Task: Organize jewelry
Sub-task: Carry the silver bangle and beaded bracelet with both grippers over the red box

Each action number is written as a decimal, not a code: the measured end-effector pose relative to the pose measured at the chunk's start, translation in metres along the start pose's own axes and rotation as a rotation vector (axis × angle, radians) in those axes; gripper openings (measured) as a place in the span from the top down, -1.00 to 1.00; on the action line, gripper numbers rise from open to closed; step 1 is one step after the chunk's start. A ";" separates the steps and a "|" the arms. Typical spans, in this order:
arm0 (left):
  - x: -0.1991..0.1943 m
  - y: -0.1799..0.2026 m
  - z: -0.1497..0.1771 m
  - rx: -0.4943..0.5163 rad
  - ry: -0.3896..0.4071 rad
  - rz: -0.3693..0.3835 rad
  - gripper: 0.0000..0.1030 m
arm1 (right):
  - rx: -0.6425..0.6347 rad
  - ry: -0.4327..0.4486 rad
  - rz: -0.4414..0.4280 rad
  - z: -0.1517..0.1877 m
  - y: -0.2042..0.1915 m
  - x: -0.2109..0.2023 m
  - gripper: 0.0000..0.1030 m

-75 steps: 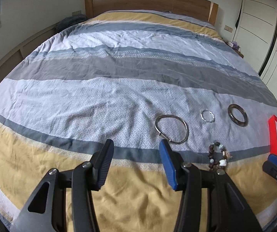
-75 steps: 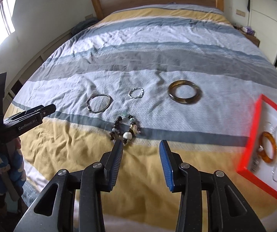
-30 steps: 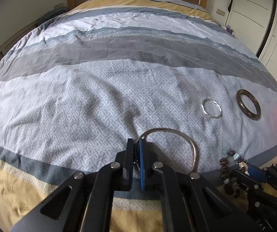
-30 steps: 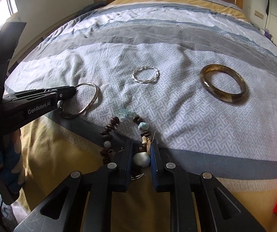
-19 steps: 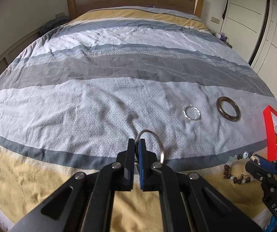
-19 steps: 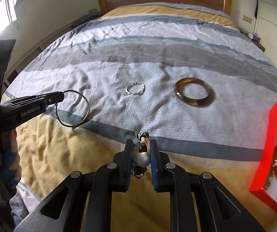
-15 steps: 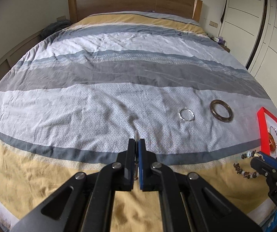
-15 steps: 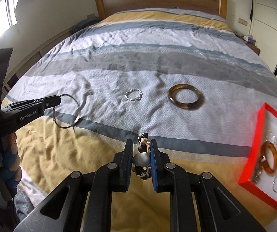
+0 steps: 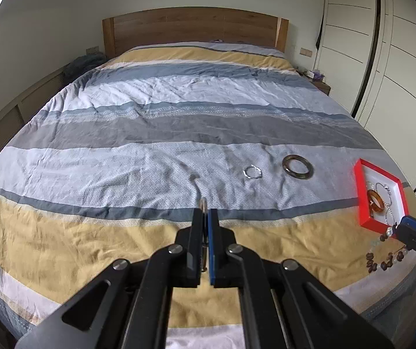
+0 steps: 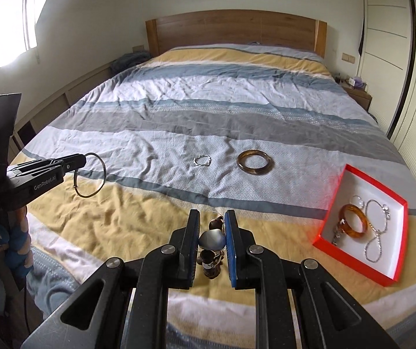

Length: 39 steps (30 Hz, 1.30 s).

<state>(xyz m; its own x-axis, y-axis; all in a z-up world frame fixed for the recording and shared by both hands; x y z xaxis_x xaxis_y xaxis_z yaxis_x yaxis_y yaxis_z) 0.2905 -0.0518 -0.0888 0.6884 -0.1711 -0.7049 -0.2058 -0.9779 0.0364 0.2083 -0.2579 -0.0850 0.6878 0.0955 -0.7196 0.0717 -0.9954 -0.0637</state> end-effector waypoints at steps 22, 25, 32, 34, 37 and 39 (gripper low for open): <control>0.046 0.253 -0.023 0.238 -0.066 0.282 0.95 | 0.159 -0.003 0.189 0.017 0.207 -0.024 0.67; 0.066 0.295 -0.027 0.263 -0.086 0.334 0.95 | 0.189 -0.013 0.216 0.014 0.243 -0.010 0.67; 0.108 0.380 -0.011 0.340 -0.144 0.420 0.95 | 0.266 -0.051 0.240 0.028 0.301 0.029 0.67; 0.117 0.394 0.000 0.351 -0.167 0.439 0.95 | 0.282 -0.072 0.236 0.040 0.308 0.041 0.67; 0.128 0.407 0.019 0.377 -0.189 0.446 0.95 | 0.294 -0.114 0.228 0.061 0.314 0.058 0.67; 0.135 0.411 0.031 0.388 -0.213 0.446 0.94 | 0.305 -0.137 0.222 0.074 0.314 0.066 0.67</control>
Point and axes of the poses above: each gripper's, at about its wrist camera, not at the fingertips, and x roughly the way its jaws point, y to its right, z to its underside, the point moved 7 cm from there along x, roughly the way its jaws point
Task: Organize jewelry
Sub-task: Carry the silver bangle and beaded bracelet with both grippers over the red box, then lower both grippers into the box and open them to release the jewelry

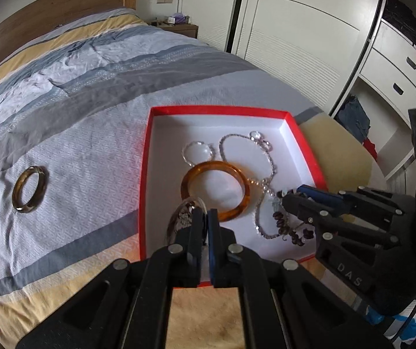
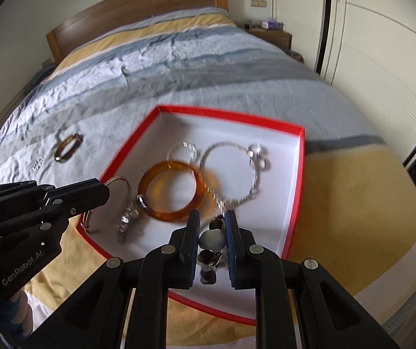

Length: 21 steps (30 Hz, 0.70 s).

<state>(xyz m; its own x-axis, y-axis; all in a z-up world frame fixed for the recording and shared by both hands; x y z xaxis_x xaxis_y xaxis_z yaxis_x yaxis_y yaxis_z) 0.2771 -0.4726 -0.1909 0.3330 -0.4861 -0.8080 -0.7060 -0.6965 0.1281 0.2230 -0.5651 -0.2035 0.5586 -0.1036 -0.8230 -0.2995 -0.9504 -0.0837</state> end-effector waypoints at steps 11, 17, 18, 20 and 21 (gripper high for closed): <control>0.024 0.010 0.020 0.011 -0.064 0.014 0.93 | 0.023 -0.057 -0.021 0.033 0.014 0.018 0.67; 0.032 0.008 0.027 -0.010 -0.100 0.032 0.85 | 0.021 -0.064 -0.024 0.034 0.014 0.017 0.66; 0.032 0.008 0.028 -0.008 -0.103 0.031 0.85 | 0.021 -0.065 -0.022 0.035 0.014 0.016 0.66; 0.031 0.008 0.029 -0.017 -0.111 0.036 0.84 | 0.019 -0.071 -0.020 0.037 0.013 0.014 0.66; 0.030 0.008 0.030 -0.021 -0.114 0.035 0.83 | 0.018 -0.073 -0.019 0.037 0.013 0.013 0.64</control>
Point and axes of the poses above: each gripper's, at about its wrist camera, not at the fingertips, and x roughly the way its jaws point, y to its right, z to its underside, the point moved 7 cm from there along x, roughly the way its jaws point
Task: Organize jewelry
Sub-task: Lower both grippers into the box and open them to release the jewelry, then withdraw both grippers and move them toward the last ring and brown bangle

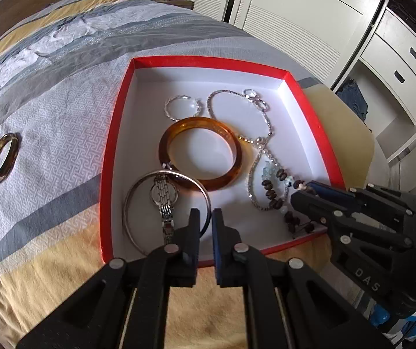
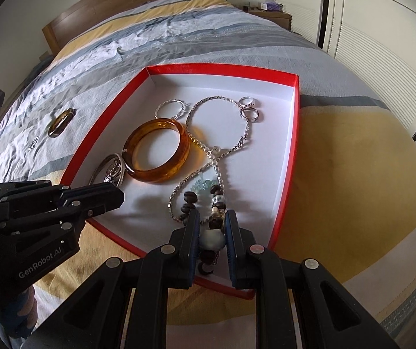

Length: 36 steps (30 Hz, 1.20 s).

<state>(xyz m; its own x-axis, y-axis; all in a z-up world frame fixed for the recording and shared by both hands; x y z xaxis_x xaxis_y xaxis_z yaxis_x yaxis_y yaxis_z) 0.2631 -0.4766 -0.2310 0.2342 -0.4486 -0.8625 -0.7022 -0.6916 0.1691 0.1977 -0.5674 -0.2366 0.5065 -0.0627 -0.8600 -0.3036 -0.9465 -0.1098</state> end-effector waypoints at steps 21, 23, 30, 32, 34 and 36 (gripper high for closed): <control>-0.123 -0.011 -0.009 -0.061 0.227 -0.083 0.39 | 0.027 0.131 0.051 0.005 -0.005 -0.117 0.19; -0.140 -0.015 -0.005 -0.064 0.252 -0.115 0.39 | 0.019 0.148 0.052 0.006 -0.013 -0.131 0.14; -0.208 -0.035 0.024 -0.086 0.323 -0.168 0.39 | -0.027 0.203 0.030 0.019 -0.057 -0.180 0.08; -0.229 -0.040 0.034 -0.091 0.351 -0.184 0.39 | -0.038 0.219 0.015 0.025 -0.070 -0.193 0.07; -0.248 -0.048 0.044 -0.099 0.374 -0.201 0.39 | -0.051 0.230 0.005 0.029 -0.084 -0.203 0.07; -0.267 -0.058 0.056 -0.118 0.393 -0.214 0.39 | -0.066 0.246 -0.005 0.035 -0.100 -0.215 0.07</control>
Point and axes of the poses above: each gripper's, at about its wrist camera, not at the fingertips, and x roughly the way its jaws point, y to its right, z to its underside, the point moved 7 cm from there along x, roughly the way its jaws point
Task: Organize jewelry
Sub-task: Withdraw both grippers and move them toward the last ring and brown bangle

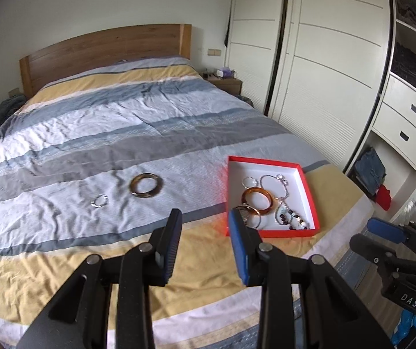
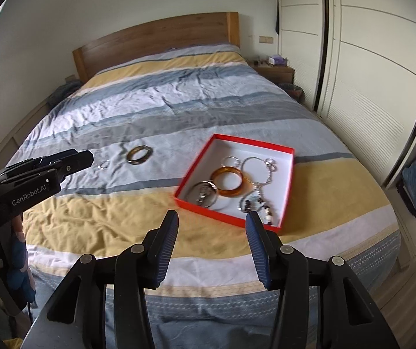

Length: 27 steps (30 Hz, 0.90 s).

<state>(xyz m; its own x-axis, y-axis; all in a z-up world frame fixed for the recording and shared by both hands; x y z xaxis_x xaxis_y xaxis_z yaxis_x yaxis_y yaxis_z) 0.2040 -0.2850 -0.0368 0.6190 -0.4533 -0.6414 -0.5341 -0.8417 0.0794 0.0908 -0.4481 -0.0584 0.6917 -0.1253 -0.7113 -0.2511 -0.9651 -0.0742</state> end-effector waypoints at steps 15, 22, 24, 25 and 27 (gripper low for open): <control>-0.105 -0.101 0.047 -0.130 0.072 -0.147 0.39 | -0.057 0.076 -0.084 0.032 -0.101 -0.067 -0.05; -0.132 -0.137 0.058 -0.163 0.069 -0.174 0.39 | -0.094 0.125 -0.104 0.030 -0.122 -0.094 -0.07; -0.137 -0.147 0.062 -0.179 0.070 -0.184 0.39 | -0.095 0.129 -0.106 0.028 -0.124 -0.094 -0.08; -0.138 -0.153 0.064 -0.188 0.072 -0.192 0.39 | -0.097 0.127 -0.109 0.027 -0.126 -0.092 -0.08; -0.136 -0.164 0.067 -0.204 0.064 -0.200 0.39 | -0.099 0.117 -0.115 0.028 -0.129 -0.086 -0.08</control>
<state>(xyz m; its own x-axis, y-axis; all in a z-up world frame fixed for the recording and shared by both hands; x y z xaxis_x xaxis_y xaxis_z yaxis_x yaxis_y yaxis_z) 0.1682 -0.0658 -0.0137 0.7387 -0.2843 -0.6112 -0.2748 -0.9549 0.1120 0.0446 -0.3066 -0.0073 0.7876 -0.0337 -0.6152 -0.1025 -0.9918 -0.0768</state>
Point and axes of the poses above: each gripper's, at about its wrist camera, not at the fingertips, and x roughly the way its jaws point, y to its right, z to its underside, the point moved 7 cm from there along x, roughly the way its jaws point
